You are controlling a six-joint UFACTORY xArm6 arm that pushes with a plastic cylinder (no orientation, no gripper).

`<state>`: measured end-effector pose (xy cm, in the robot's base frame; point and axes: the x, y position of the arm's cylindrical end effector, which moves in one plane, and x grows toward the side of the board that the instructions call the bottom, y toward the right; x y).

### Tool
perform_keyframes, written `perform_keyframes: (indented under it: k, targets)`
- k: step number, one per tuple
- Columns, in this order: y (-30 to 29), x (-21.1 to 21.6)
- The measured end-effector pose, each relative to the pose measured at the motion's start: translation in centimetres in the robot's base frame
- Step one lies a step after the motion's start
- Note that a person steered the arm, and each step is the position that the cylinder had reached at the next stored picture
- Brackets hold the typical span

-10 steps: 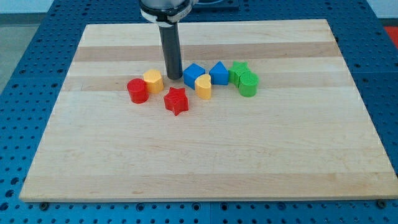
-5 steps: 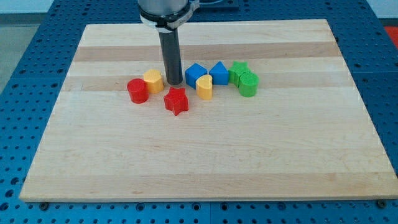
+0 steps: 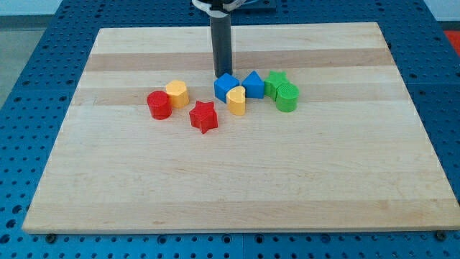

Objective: Move the blue cube into the red star

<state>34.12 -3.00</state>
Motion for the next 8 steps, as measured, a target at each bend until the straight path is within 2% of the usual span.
perform_keyframes:
  k: [4,6,7,8]
  targets:
    - [-4.2,3.4]
    - [-0.4,0.8]
    - [1.9,0.6]
    - [1.5,1.2]
